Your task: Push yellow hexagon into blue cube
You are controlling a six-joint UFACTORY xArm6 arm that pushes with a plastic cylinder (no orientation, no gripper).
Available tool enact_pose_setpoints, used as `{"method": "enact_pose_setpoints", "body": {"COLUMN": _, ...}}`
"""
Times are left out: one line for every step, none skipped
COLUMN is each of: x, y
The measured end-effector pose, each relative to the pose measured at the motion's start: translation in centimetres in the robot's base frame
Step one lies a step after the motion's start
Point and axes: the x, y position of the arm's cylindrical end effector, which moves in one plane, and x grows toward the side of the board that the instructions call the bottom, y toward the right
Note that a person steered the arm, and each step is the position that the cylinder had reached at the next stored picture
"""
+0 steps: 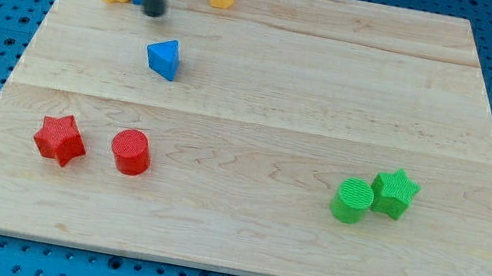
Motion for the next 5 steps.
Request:
{"method": "enact_pose_setpoints", "body": {"x": -3.8, "y": 8.4}}
{"method": "enact_pose_setpoints", "body": {"x": -6.3, "y": 6.7}}
{"method": "enact_pose_setpoints", "body": {"x": -5.7, "y": -1.1}}
{"method": "enact_pose_setpoints", "body": {"x": -4.9, "y": -1.3}}
{"method": "enact_pose_setpoints", "body": {"x": -2.2, "y": 10.2}}
